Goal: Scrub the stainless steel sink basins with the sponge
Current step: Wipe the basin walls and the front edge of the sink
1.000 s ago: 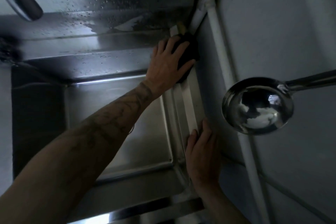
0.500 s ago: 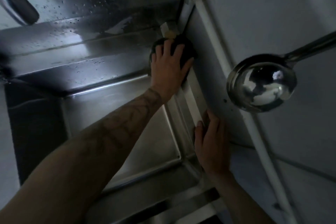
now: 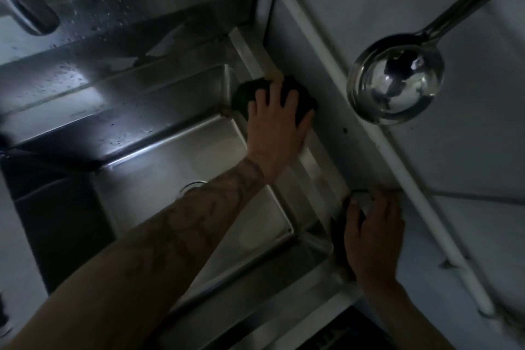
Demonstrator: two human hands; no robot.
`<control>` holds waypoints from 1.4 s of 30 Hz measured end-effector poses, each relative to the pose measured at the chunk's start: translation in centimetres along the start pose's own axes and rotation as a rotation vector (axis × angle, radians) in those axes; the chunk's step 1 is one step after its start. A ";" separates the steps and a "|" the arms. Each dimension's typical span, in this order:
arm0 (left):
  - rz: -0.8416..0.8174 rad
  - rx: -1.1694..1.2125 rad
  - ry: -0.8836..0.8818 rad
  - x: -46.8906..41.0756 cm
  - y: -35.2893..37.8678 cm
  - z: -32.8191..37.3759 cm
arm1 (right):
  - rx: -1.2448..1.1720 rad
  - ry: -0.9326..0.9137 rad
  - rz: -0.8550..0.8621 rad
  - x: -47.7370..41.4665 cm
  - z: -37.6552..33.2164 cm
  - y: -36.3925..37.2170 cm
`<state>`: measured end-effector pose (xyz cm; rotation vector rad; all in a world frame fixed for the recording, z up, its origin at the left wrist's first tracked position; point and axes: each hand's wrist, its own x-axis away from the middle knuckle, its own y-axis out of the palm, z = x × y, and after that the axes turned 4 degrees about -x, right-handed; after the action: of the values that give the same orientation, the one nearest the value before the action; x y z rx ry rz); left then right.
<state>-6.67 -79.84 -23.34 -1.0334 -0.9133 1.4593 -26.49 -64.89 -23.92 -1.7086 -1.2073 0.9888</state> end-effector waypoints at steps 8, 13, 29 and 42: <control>-0.076 -0.016 0.202 3.4 0.2 0.9 | 0.013 0.032 0.016 1.7 1.0 0.5; -0.050 -0.058 -0.002 2.5 0.5 2.0 | 0.005 0.031 0.049 2.8 2.1 -0.1; -0.123 -0.019 0.369 12.8 1.1 6.9 | -0.250 0.179 0.162 4.5 2.5 -0.5; -0.067 -0.045 0.167 11.6 1.6 7.6 | -0.539 0.286 0.111 5.1 4.0 -1.5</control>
<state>-14.89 -68.53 -23.72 -1.1293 -0.8552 1.2815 -29.44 -58.96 -24.75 -2.2650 -1.2672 0.4704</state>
